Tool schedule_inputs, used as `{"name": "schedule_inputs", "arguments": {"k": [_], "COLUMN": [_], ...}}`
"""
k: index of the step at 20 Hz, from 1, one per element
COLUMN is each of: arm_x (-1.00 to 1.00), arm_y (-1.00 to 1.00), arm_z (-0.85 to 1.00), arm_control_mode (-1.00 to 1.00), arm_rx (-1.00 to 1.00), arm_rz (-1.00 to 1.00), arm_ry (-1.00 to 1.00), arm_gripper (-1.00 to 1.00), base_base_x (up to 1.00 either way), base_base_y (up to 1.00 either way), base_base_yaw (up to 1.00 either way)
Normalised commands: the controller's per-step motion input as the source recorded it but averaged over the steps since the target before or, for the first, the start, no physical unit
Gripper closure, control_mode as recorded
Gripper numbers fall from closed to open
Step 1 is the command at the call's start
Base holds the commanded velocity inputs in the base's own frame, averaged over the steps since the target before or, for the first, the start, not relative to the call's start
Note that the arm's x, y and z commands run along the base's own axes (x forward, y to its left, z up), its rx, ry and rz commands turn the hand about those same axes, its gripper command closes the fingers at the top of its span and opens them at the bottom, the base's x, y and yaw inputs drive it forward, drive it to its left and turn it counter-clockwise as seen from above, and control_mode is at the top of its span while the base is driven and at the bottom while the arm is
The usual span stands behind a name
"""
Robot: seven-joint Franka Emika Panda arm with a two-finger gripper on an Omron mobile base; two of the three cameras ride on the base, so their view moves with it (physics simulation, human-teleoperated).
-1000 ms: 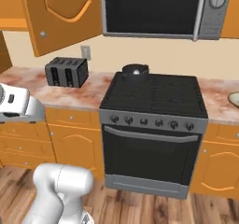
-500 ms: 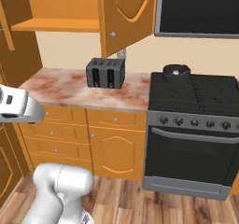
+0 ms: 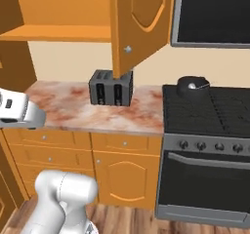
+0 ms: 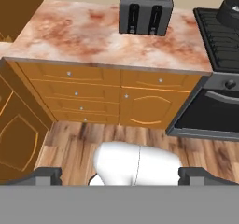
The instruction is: Open the cabinet and move the ladle to the pot. Then close the cabinet.
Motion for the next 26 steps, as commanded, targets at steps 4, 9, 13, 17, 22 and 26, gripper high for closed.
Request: {"name": "schedule_inputs", "arguments": {"k": [4,9,13,17,22,26], "arm_x": [0.0,0.0,0.0,0.0,-0.2,-0.93], "arm_y": [0.0,0.0,0.0,0.0,0.08,0.0], "arm_z": [0.0,0.0,0.0,0.0,0.05,0.28], "arm_control_mode": [1.0,1.0,1.0,1.0,-1.0,-1.0], "arm_rx": [0.0,0.0,0.0,0.0,0.0,0.0], "arm_rz": [0.0,0.0,0.0,0.0,0.0,-0.03], "arm_ry": [0.0,0.0,0.0,0.0,-0.02,-0.2], "arm_gripper": [-1.0,-1.0,-1.0,-1.0,-1.0,-1.0], "base_base_x": [0.73,0.71,0.67,0.5,0.03,0.0], "base_base_y": [0.0,0.16,0.29,0.23,0.04,0.0], "base_base_yaw": [-0.1,-0.08,-0.07,-0.05,0.0,0.0]}}
